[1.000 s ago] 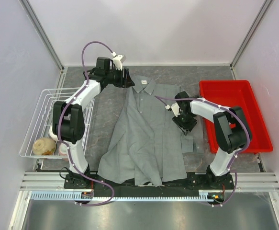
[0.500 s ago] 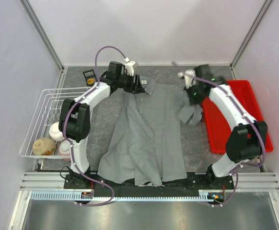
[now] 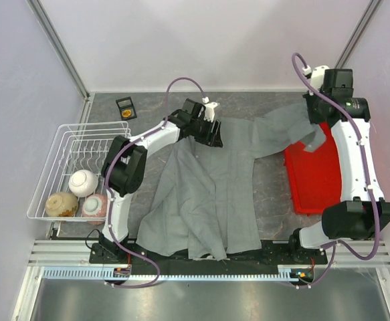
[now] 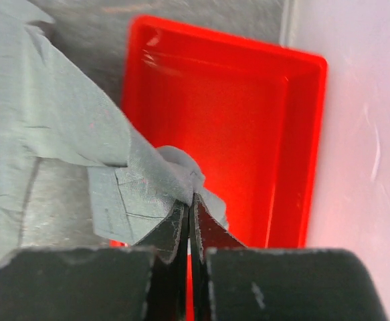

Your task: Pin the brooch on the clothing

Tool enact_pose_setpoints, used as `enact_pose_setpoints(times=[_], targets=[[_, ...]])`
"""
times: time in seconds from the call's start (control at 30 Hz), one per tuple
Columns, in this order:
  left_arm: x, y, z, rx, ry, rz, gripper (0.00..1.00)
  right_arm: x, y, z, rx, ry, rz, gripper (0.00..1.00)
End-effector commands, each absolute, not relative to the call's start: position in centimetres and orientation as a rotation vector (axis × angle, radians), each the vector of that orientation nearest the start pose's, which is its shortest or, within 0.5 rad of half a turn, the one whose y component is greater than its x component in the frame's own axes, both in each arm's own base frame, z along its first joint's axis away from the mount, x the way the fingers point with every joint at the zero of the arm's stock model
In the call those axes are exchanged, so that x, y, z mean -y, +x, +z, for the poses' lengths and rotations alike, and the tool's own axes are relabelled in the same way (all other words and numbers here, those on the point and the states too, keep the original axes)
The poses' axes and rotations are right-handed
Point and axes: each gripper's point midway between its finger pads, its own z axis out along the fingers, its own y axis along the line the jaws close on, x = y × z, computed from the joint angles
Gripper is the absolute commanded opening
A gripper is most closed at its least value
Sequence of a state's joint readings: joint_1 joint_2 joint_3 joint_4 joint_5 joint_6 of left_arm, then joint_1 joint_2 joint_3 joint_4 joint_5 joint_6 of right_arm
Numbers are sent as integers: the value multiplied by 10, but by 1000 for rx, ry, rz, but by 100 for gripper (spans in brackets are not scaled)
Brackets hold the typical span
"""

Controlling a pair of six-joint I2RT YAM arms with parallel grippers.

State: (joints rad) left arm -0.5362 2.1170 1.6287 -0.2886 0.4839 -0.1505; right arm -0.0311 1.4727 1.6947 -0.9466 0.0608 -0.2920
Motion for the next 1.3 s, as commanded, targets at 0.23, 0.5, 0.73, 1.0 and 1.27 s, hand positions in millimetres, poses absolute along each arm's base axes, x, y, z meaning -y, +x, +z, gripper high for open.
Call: enact_pose_setpoints(times=[0.23,0.5,0.73,1.0,1.27], targets=[[351,435,22,-2563,512,-736,56,128,372,266,-2408,-68,-539,0],[358,466,-8,-2612,489,-658,53,162,393,243,-2480,-98,-659,0],[363,498,0,-2537,417,-622,51,184,405,206,-2601,-140,-695,13],[350,509,8,-2521,355,-555,49,208,404,209,-2668,-57,-696,71],[352,503,17,-2513,383,-617,53,145,369,170,-2780,-100,-224,72]])
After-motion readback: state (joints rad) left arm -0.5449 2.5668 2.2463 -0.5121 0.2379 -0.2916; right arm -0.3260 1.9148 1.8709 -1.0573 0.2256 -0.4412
